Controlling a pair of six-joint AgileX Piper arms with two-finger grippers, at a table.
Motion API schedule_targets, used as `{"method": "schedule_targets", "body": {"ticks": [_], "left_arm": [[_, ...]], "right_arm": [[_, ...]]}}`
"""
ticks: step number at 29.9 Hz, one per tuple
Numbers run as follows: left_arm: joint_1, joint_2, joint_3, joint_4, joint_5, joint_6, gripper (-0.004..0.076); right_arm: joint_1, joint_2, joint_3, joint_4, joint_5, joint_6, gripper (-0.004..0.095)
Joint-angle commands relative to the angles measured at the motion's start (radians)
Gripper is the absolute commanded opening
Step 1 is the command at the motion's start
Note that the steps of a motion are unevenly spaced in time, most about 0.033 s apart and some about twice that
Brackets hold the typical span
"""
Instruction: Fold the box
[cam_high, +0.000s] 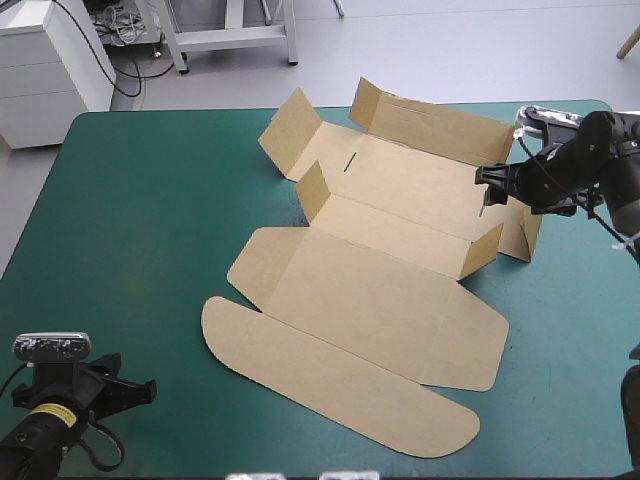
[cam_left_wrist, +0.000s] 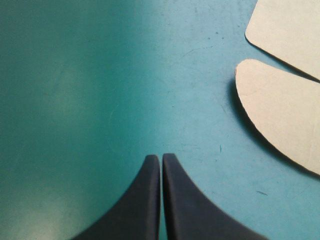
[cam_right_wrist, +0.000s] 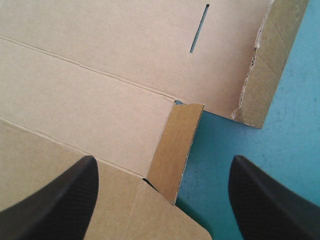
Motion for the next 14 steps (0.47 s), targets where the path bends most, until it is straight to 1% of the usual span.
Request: {"method": "schedule_targets", "body": {"ticks": [1,11,14], "left_arm": [[0.0,0.008,-0.025,-0.004,-0.062,-0.006,-0.0008],[0.0,0.008,-0.025,-0.004,-0.062,-0.006,-0.0008],[0.0,0.008,-0.025,-0.004,-0.062,-0.006,-0.0008]], "right_arm": [[-0.002,0.015,-0.033,0.021,-0.032,0.023,0.0669],[-0.002,0.091,-0.031,0.025,-0.032,0.023,0.0669],[-0.002,0.096,0.01,0.023,-0.032,0.023,0.0668]]}}
